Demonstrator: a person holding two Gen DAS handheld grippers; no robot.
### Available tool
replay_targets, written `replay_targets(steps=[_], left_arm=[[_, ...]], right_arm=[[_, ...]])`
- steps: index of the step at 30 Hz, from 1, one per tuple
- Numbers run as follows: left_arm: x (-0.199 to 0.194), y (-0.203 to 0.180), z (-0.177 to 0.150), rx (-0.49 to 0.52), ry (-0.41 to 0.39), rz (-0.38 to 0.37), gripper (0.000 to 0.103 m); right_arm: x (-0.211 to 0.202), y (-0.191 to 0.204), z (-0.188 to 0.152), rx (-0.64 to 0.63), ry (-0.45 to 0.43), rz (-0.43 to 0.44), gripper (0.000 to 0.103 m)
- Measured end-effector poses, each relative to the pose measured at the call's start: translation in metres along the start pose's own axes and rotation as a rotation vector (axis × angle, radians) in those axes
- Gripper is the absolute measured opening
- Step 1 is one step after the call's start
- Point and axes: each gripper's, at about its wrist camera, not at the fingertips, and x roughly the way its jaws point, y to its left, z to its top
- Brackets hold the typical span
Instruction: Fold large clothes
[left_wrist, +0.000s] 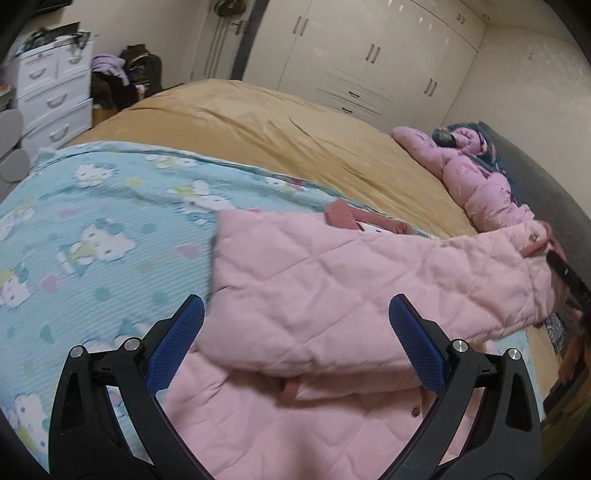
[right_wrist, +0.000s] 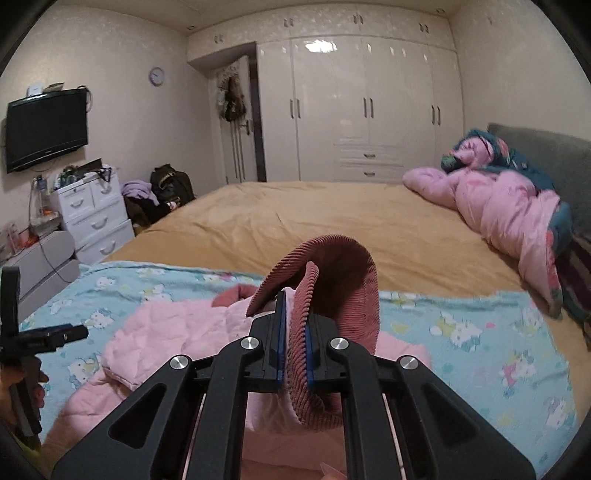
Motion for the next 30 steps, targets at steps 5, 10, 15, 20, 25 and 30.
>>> replay_targets(steps=[5, 10, 15, 20, 25, 30], left_arm=[[0.033, -0.023, 0.006, 0.043, 0.054, -0.010, 0.094], [0.063, -0.041, 0.001, 0.099, 0.117, -0.008, 0.094], [0.085, -0.047, -0.007, 0.107, 0.183, -0.032, 0.094], [0.105, -0.051, -0.021, 0.154, 0.249, -0.001, 0.094], [0.116, -0.041, -0.027, 0.124, 0.268, -0.017, 0.094], [0.119, -0.043, -0.031, 0.137, 0.272, -0.009, 0.094]], right_arm=[[0.014, -0.015, -0.019, 0.045, 0.051, -0.021, 0.007], [0.023, -0.019, -0.036, 0.070, 0.084, -0.033, 0.007], [0.031, -0.027, -0.048, 0.096, 0.126, -0.042, 0.007], [0.037, -0.029, -0.058, 0.109, 0.162, -0.047, 0.007], [0.044, -0.031, -0.065, 0.130, 0.210, -0.064, 0.011], [0.045, -0.029, -0.069, 0.134, 0.239, -0.095, 0.044]])
